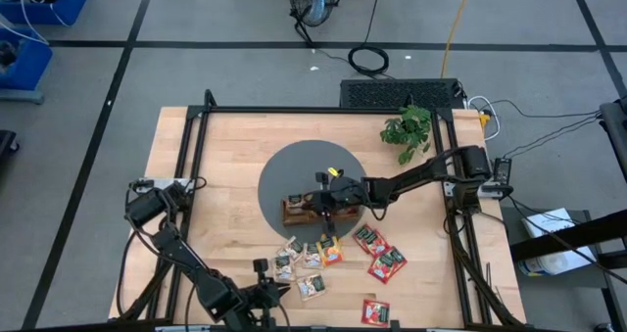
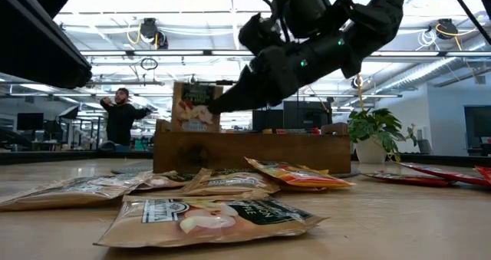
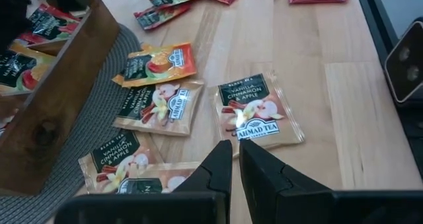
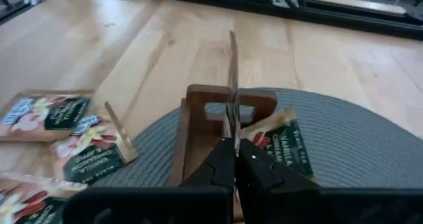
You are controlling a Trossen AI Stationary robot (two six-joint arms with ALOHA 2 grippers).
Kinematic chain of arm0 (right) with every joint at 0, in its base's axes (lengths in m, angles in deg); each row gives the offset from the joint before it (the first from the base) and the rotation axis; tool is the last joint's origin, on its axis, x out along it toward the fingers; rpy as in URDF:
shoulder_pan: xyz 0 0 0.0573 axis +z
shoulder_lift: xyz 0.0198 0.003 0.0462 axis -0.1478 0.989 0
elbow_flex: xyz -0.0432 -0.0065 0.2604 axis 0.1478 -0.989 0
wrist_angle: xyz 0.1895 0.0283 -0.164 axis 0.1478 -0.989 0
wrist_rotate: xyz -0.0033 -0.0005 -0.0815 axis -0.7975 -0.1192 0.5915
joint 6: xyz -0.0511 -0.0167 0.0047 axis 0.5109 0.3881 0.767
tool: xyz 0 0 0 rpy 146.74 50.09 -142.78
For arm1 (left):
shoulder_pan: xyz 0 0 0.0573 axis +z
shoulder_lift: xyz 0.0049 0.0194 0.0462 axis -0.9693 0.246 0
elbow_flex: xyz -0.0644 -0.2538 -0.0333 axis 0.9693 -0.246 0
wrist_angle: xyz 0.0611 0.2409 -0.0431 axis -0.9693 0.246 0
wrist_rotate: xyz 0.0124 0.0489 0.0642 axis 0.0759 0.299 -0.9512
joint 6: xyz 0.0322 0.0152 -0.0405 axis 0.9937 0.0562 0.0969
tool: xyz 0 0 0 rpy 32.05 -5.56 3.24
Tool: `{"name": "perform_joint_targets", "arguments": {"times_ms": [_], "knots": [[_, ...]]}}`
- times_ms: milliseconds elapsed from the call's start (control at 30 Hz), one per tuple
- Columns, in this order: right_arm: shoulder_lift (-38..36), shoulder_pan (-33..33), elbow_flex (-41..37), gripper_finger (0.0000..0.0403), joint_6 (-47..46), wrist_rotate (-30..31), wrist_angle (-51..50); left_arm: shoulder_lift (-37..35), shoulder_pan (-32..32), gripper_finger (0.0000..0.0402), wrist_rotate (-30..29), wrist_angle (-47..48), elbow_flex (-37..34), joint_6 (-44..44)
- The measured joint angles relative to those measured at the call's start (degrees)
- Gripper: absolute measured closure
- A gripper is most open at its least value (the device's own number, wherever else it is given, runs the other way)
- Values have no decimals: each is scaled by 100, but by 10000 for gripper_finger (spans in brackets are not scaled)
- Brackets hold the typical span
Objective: Pick & Place Tea
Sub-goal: Put the brown tea bag into the left section of the wooden organizer, then put the red tea bag into the right section of the wooden organizer
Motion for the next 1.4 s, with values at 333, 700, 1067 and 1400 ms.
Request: {"name": "perform_joint_targets", "arguments": {"times_ms": [333, 700, 1067, 1400], "knots": [[116, -12, -13, 403, 11, 15, -93, 0, 11, 364, 2, -5, 0, 6], [116, -193, -11, 387, -377, 9, -142, 0, 164, 364, 10, -14, 0, 2], [116, -211, -5, 303, -439, 15, -34, 0, 190, 364, 13, -14, 0, -1], [-1716, -170, 0, 292, -436, 191, -1448, 0, 188, 364, 153, -38, 0, -34]]}}
